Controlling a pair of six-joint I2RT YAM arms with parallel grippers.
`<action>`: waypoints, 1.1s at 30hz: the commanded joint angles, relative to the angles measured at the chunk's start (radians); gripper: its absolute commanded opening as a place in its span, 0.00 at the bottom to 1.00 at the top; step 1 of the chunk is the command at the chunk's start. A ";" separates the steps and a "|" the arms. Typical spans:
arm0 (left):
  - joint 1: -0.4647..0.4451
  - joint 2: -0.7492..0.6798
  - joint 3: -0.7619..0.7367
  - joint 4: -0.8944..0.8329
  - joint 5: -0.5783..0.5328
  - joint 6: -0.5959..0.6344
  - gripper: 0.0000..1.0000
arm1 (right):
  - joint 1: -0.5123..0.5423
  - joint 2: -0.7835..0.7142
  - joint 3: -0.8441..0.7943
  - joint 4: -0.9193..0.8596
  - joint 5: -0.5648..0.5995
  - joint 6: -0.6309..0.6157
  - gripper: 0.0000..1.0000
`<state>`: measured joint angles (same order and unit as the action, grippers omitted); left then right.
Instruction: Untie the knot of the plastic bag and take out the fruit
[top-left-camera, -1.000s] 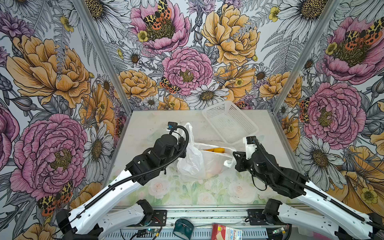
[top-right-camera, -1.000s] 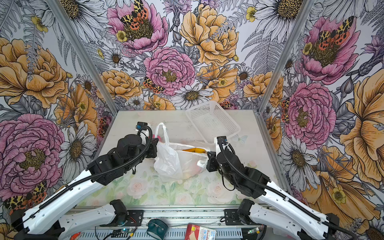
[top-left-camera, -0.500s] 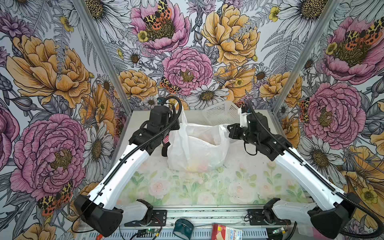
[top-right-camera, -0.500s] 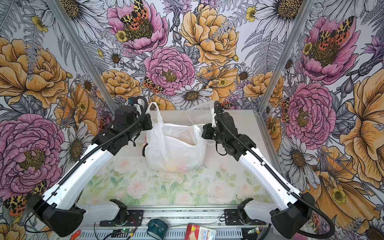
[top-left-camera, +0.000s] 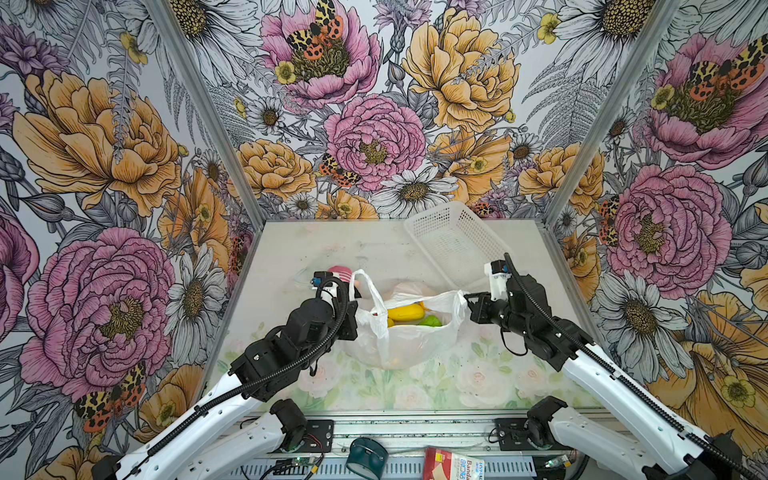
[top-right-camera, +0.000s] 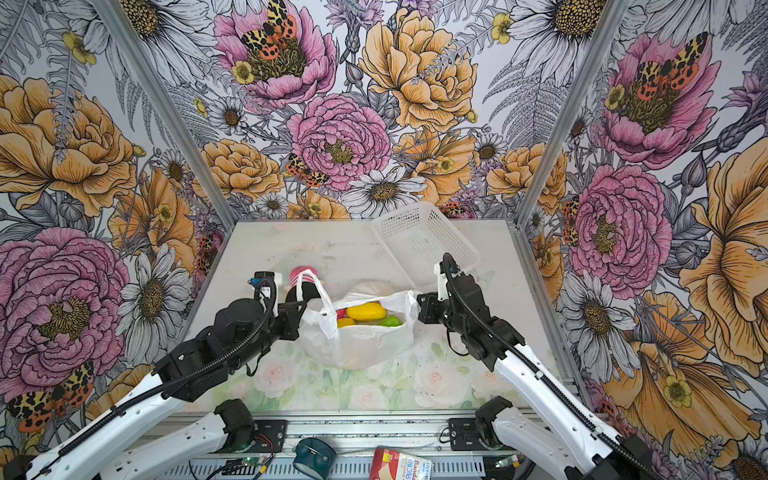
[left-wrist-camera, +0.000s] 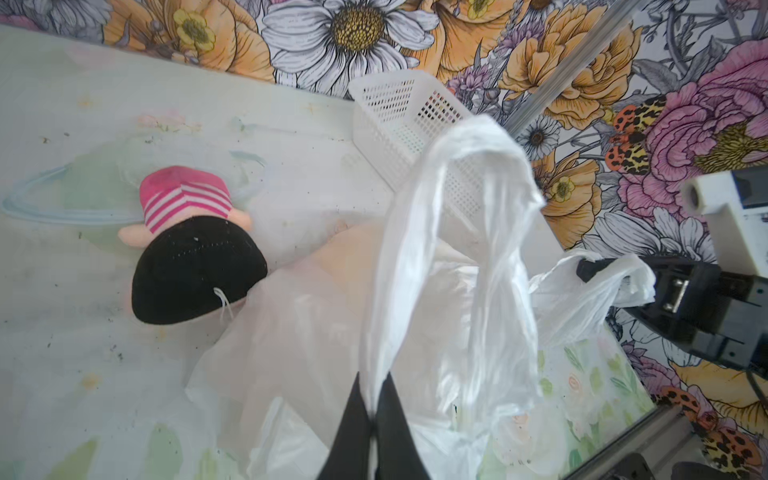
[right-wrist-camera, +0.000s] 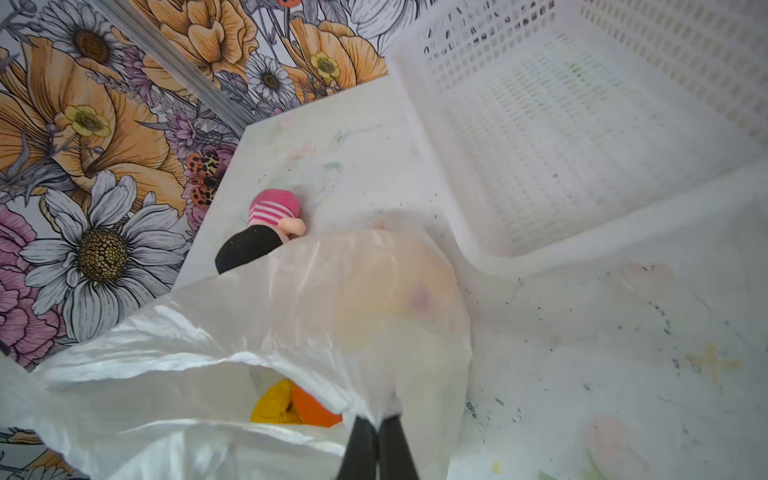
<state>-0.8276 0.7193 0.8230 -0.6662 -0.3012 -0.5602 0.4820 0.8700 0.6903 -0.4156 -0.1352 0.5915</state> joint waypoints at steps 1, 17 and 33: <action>-0.026 -0.011 0.020 -0.040 -0.050 -0.042 0.42 | 0.000 -0.077 -0.042 0.084 0.033 -0.030 0.00; 0.042 0.225 0.723 -0.253 -0.190 0.414 0.99 | -0.003 -0.089 -0.053 0.110 -0.029 -0.156 0.00; 0.345 0.815 1.117 -0.395 0.038 0.629 0.98 | -0.003 -0.217 -0.098 0.162 -0.122 -0.146 0.00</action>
<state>-0.5087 1.5356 1.9770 -1.0077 -0.3294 0.0101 0.4816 0.6617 0.6041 -0.2928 -0.2352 0.4507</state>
